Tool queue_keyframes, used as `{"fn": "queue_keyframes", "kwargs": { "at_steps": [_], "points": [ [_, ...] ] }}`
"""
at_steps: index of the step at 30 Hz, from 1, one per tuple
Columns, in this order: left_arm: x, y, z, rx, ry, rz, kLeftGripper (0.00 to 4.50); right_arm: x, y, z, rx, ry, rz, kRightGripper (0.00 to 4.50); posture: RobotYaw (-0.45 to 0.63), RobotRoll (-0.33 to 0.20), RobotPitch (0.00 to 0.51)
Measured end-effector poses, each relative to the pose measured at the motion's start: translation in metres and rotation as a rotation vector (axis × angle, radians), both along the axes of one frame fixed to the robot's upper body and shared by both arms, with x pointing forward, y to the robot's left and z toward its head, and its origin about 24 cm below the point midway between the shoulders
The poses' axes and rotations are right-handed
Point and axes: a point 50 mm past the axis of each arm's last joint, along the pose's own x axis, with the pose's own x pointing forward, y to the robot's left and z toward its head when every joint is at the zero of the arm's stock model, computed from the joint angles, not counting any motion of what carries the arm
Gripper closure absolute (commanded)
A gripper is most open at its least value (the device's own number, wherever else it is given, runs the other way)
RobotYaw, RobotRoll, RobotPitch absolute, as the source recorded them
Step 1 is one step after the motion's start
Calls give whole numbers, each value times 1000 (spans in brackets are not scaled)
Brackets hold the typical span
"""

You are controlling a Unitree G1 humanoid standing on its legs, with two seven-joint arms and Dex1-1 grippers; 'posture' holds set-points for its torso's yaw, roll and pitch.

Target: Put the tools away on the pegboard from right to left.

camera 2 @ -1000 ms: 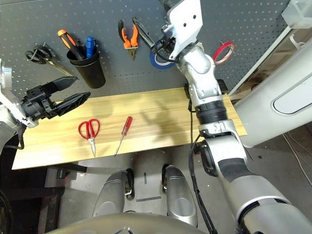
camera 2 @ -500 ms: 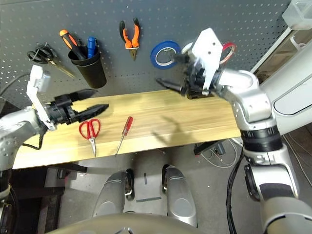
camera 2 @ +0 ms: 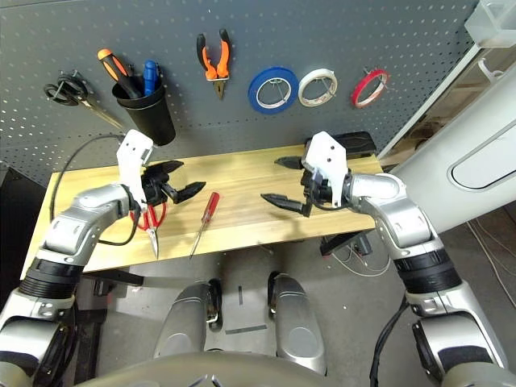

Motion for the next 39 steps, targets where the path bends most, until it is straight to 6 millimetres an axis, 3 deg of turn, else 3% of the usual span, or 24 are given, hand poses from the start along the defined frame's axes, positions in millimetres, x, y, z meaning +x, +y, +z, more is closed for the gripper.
{"fn": "queue_keyframes", "kwargs": {
  "at_steps": [8, 15, 30, 33, 39],
  "points": [
    [7, -17, -33, 65, 112, 68, 0, -23, -15, -30, -44, 39, 17, 24, -162, 0, 226],
    [4, -25, -60, 123, 199, 90, 0, -36, -19, -44, -48, 67, 7, 24, -187, 0, 248],
    [10, -33, -95, 152, 269, 246, 0, -42, -19, -49, -44, 98, -14, 24, -237, 0, 263],
    [10, -36, -98, 142, 264, 259, 878, -44, -20, -47, -49, 99, -16, 0, -240, 0, 260],
    [11, -36, -98, 121, 259, 271, 3341, -43, -28, -41, -58, 86, -40, 0, -215, 0, 240]
  ]
}}
